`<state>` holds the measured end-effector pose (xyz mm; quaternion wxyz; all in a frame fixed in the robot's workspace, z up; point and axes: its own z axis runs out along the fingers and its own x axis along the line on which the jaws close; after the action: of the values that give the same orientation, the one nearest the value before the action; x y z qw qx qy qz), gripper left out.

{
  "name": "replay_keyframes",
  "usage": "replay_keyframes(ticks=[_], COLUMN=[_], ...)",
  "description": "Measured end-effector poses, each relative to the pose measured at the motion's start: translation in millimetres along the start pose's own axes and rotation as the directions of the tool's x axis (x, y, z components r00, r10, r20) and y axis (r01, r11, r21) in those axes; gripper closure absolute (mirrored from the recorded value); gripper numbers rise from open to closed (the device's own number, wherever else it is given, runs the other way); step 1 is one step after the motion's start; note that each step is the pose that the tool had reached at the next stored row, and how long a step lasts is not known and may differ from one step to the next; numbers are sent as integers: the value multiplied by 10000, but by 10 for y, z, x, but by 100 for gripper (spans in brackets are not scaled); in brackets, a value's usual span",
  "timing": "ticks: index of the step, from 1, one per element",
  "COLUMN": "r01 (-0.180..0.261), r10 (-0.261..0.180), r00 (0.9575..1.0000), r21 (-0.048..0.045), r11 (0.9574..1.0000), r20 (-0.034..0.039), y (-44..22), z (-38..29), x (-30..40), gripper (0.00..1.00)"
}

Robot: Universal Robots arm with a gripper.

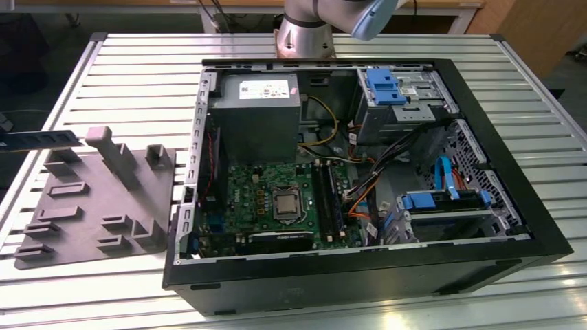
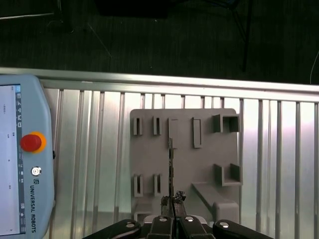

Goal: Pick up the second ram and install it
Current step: 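Pick up the second ram and move it above second insertion slot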

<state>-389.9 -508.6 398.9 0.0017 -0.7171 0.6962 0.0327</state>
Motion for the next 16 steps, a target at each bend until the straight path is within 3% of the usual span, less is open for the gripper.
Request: replay_keyframes(ticks=[16], r01=[0], r10=[0], r00=[10000], r21=[0], r11=[10000], r20=[1], y=[-59], z=[-2], x=[2], gripper=[88])
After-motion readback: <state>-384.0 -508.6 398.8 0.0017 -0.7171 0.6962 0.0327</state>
